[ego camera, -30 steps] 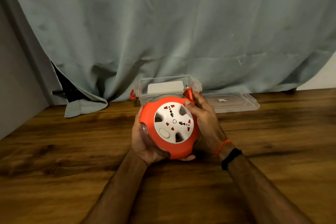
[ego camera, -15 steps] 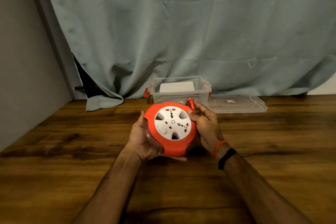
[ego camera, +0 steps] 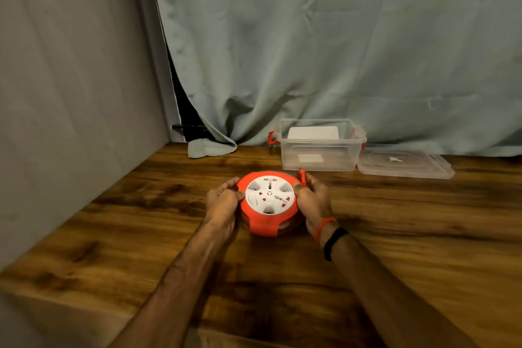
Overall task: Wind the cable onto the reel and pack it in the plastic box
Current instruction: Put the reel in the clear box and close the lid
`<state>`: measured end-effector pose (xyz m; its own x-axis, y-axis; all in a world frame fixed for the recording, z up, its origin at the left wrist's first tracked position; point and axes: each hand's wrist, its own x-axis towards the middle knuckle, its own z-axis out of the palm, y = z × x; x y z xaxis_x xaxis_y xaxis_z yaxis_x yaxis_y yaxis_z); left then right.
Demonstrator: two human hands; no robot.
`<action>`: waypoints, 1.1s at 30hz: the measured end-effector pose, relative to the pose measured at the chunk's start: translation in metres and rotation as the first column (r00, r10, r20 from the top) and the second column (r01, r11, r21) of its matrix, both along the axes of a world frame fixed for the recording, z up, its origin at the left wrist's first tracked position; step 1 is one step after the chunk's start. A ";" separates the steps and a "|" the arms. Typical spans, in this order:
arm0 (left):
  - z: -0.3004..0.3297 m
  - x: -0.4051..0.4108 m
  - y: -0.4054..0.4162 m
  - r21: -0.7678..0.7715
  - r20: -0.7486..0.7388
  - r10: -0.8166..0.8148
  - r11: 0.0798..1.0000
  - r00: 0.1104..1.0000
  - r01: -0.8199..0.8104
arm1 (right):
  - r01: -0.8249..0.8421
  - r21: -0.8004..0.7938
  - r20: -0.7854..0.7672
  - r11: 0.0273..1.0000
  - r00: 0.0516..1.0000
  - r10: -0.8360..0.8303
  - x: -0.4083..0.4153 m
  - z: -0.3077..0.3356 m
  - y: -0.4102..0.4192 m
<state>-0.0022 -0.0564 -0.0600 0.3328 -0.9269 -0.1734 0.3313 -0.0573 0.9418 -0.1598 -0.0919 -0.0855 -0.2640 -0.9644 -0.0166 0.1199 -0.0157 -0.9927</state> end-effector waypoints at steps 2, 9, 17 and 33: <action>-0.002 0.014 0.000 0.008 0.013 0.023 1.000 1.000 -0.023 | -0.027 0.007 -0.063 1.000 0.998 0.027 0.014 0.001 0.000; -0.006 0.064 0.004 0.058 0.133 0.093 0.993 0.987 -0.102 | -0.135 0.040 -0.202 0.990 0.969 0.140 0.062 0.001 0.003; -0.020 0.090 0.005 0.080 0.252 0.140 0.983 0.958 -0.165 | -0.154 0.057 -0.481 0.986 0.862 0.163 0.087 -0.008 0.008; -0.007 0.095 0.020 0.188 0.667 -0.023 0.972 0.744 -0.139 | -0.279 0.217 -0.489 0.936 0.799 0.351 0.066 0.010 0.010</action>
<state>0.0928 -0.0366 -0.0673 0.4895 -0.8686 -0.0767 -0.3605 -0.2817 0.8892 -0.0937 -0.0819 -0.0755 0.0493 -0.9944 -0.0939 -0.4293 0.0638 -0.9009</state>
